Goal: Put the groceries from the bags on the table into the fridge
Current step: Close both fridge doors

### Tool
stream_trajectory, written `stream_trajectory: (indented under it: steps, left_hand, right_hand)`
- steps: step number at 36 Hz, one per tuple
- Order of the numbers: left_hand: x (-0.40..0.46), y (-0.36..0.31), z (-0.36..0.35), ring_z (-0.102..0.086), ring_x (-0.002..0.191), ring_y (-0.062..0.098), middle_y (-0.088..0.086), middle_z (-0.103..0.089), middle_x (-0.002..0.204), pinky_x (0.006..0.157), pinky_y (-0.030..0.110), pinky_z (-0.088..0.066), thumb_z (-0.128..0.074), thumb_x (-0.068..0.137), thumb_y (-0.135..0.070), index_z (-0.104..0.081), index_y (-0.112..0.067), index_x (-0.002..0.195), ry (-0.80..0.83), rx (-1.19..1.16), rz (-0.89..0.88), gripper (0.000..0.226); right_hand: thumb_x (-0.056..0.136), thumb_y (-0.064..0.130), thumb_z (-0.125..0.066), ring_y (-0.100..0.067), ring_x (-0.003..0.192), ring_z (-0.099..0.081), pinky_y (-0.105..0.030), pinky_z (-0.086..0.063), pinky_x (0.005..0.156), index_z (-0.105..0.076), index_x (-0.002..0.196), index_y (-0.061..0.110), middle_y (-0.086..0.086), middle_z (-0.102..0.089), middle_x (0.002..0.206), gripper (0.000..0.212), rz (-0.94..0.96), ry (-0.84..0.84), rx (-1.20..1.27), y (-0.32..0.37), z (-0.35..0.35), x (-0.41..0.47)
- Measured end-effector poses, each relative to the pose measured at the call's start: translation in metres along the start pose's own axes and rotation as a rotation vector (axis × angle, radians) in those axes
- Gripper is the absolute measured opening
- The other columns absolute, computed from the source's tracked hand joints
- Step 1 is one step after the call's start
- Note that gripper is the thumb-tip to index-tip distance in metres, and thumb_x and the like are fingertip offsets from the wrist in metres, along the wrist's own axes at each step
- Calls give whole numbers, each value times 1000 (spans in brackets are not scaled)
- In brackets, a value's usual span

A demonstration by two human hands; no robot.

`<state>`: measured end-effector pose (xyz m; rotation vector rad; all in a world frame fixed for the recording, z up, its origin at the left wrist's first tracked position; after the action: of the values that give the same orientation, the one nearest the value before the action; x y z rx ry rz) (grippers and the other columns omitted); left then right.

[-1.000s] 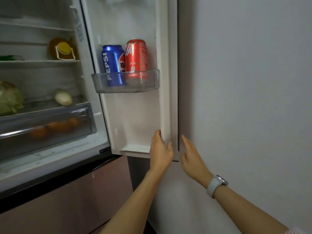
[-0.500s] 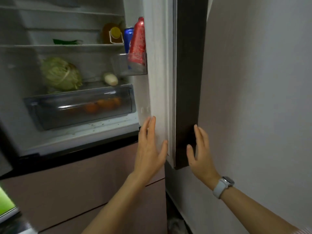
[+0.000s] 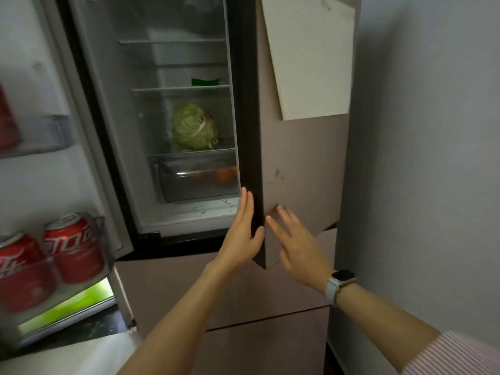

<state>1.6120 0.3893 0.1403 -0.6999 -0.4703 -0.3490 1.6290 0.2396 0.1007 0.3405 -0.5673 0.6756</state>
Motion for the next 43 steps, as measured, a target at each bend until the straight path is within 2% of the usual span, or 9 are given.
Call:
stream_trajectory:
  steps: [3,8,13,19,26,32,36,38,43]
  left_hand:
    - [16,24,11,6,142,7,-6,21,153,97,0,-6,-47,95,-12,16,-20,144,55,-16,70,80]
    - [40,58,17,1,144,14,-2,10,157,116,29,-13,-53,93,-25,17,-21,145,61,78,132,87]
    - [56,85,4,4,145,19,-9,3,158,115,52,-12,-56,92,-26,16,-28,145,-63,205,218,89]
    - [80,101,-6,6,145,19,-3,-13,157,114,55,-6,-57,91,-20,11,-28,147,-201,262,317,89]
    - [79,105,-1,4,145,25,1,1,158,114,56,-7,-53,92,-38,13,-31,146,-173,397,344,86]
    - [30,97,8,-11,144,22,5,-11,157,116,49,-15,-51,95,-26,-12,-25,149,-290,231,344,67]
    - [-56,92,26,-29,138,16,2,-30,150,113,34,-25,-53,93,-19,-34,-18,142,-461,107,341,53]
    - [-101,95,40,-38,132,16,5,-39,144,107,27,-28,-55,91,-15,-42,-14,137,-509,146,350,48]
    - [-199,98,91,-48,118,15,7,-54,128,99,10,-30,-53,85,-14,-54,-10,124,-613,253,433,39]
  right_hand:
    - [86,8,-48,-25,144,8,-48,-11,116,-1,146,31,1,12,154,79,-46,38,-85,3,-16,27]
    - [86,8,-48,-26,138,24,-53,1,114,8,144,37,4,30,146,86,-134,97,-189,-11,-31,66]
    - [85,3,-47,-24,134,30,-50,2,114,12,143,38,5,33,144,90,-100,129,-249,-23,-47,79]
    - [84,2,-50,-29,140,23,-50,-5,115,3,146,37,6,28,148,88,-75,161,-254,-31,-62,99]
    - [81,-1,-51,-26,133,33,-50,-3,114,8,145,37,7,37,143,95,-80,174,-230,-30,-66,97]
    - [94,18,-44,-25,144,1,-43,-21,115,-15,147,22,-3,3,157,61,-146,209,23,2,-52,82]
    - [95,15,-44,-18,137,-27,-33,-23,115,-32,141,17,-3,-31,148,48,-86,224,329,48,-62,46]
    - [95,14,-43,-17,135,-31,-25,-20,113,-36,139,16,-2,-37,144,45,-50,238,432,77,-70,29]
    - [93,12,-47,-14,125,-40,-28,-29,109,-47,132,12,-6,-48,134,39,105,201,602,157,-88,16]
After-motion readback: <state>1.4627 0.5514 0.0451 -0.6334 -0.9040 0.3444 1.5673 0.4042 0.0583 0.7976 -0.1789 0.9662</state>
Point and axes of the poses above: each hand's wrist, its own x-axis towards the middle knuckle, its own z-axis out of the back of the hand, y = z × x, the point moved 2 cm from there along x, towards the middle knuckle
